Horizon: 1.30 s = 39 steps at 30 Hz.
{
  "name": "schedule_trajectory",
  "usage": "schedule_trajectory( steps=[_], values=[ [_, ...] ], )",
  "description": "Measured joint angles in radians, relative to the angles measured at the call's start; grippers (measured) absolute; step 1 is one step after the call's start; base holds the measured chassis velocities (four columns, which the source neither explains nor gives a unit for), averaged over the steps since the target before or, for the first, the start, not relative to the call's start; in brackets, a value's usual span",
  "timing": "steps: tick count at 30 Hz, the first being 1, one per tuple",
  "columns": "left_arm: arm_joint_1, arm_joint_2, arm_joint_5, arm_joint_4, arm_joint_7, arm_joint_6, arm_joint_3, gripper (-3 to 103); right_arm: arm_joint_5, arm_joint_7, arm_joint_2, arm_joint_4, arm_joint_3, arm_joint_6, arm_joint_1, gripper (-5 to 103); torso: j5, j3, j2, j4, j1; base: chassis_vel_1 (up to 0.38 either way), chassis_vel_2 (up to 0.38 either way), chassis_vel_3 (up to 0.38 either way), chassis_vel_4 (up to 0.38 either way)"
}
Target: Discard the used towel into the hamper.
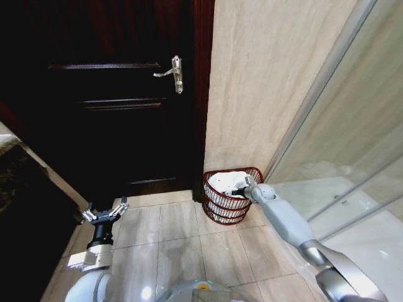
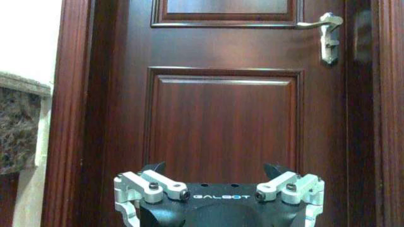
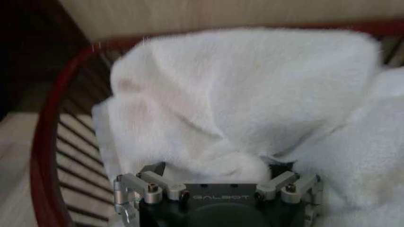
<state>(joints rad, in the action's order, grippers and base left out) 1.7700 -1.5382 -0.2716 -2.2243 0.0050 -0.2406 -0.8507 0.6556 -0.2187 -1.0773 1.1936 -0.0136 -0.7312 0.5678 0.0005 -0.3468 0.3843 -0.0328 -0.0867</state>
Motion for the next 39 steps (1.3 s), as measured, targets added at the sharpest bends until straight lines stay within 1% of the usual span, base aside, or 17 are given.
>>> schedule_trajectory(
  steps=[3,5,7,9,10,11,15,19,21,23,24,27,28,31,39],
  values=[
    [0.004,0.010,-0.005,-0.003,0.000,-0.003,0.001,100,0.029,0.054,0.030,0.071,-0.021,0.000,0.011,100,0.0000,0.000,0.000,-0.0002,0.000,0.000,0.000,0.000,0.000],
    [0.005,0.012,-0.006,-0.003,0.000,-0.004,0.001,100,0.032,0.062,0.041,0.087,-0.024,0.000,0.014,100,0.0000,0.000,0.000,-0.0002,0.000,0.000,0.000,0.000,0.000],
    [0.006,0.017,-0.011,-0.002,0.000,-0.008,0.000,100,0.058,0.090,0.081,0.146,-0.034,0.000,0.024,100,-0.0002,0.000,0.000,-0.0002,0.000,0.000,0.000,0.000,0.000],
    [0.006,0.018,-0.011,-0.001,0.000,-0.009,0.000,100,0.063,0.095,0.087,0.155,-0.036,0.000,0.026,100,-0.0002,0.000,0.000,-0.0002,0.000,0.000,0.000,0.000,0.000],
    [0.007,0.020,-0.012,0.008,-0.001,-0.012,0.003,100,0.098,0.133,0.115,0.207,-0.048,0.000,0.043,100,-0.0002,0.000,0.000,-0.0002,0.000,0.000,0.000,0.000,0.000],
    [0.007,0.021,-0.012,0.010,-0.001,-0.013,0.005,100,0.108,0.144,0.124,0.224,-0.052,0.000,0.048,100,-0.0003,0.000,0.000,-0.0001,0.000,0.000,0.000,0.000,0.000],
    [0.005,0.024,-0.009,0.016,-0.001,-0.015,0.015,100,0.126,0.162,0.142,0.253,-0.062,0.000,0.049,100,-0.0005,0.000,0.000,0.0000,0.000,0.000,0.000,0.000,0.000],
    [-0.001,0.029,-0.007,0.016,-0.002,-0.011,0.020,100,0.125,0.165,0.117,0.210,-0.060,0.000,0.015,100,-0.0007,0.000,0.000,-0.0002,0.000,0.000,0.000,0.000,0.000],
    [-0.005,0.035,-0.008,0.012,-0.004,-0.005,0.019,100,0.118,0.165,0.086,0.164,-0.049,0.001,-0.008,100,-0.0005,0.000,0.000,-0.0004,0.000,0.000,0.000,0.000,0.000],
    [-0.006,0.036,-0.008,0.011,-0.005,-0.004,0.018,100,0.115,0.165,0.078,0.151,-0.046,0.001,-0.013,100,-0.0005,0.000,0.000,-0.0005,0.000,0.000,0.000,0.000,0.000],
    [-0.006,0.039,-0.010,0.010,-0.007,-0.002,0.014,100,0.109,0.165,0.057,0.120,-0.038,0.002,-0.023,100,-0.0006,0.000,0.000,-0.0005,0.000,0.000,0.000,0.000,0.000],
    [-0.003,0.041,-0.017,0.010,-0.008,-0.003,0.004,100,0.094,0.162,0.020,0.070,-0.032,0.002,-0.028,100,-0.0007,0.000,0.000,-0.0004,0.000,0.000,0.000,0.000,0.000],
    [-0.003,0.041,-0.017,0.010,-0.008,-0.003,0.004,100,0.094,0.162,0.020,0.070,-0.032,0.002,-0.028,100,-0.0007,0.000,0.000,-0.0004,0.000,0.000,0.000,0.000,0.000],
    [0.002,0.044,-0.026,0.015,-0.009,-0.010,-0.007,100,0.076,0.156,-0.009,0.026,-0.035,0.002,-0.029,100,-0.0006,0.000,0.000,-0.0004,0.000,0.000,0.000,0.000,0.000],
    [0.006,0.061,-0.049,0.023,-0.009,-0.019,-0.026,100,0.063,0.132,-0.022,0.001,-0.039,0.002,-0.009,100,-0.0007,0.000,0.000,-0.0002,0.000,0.000,0.000,0.000,0.000]
  ],
)
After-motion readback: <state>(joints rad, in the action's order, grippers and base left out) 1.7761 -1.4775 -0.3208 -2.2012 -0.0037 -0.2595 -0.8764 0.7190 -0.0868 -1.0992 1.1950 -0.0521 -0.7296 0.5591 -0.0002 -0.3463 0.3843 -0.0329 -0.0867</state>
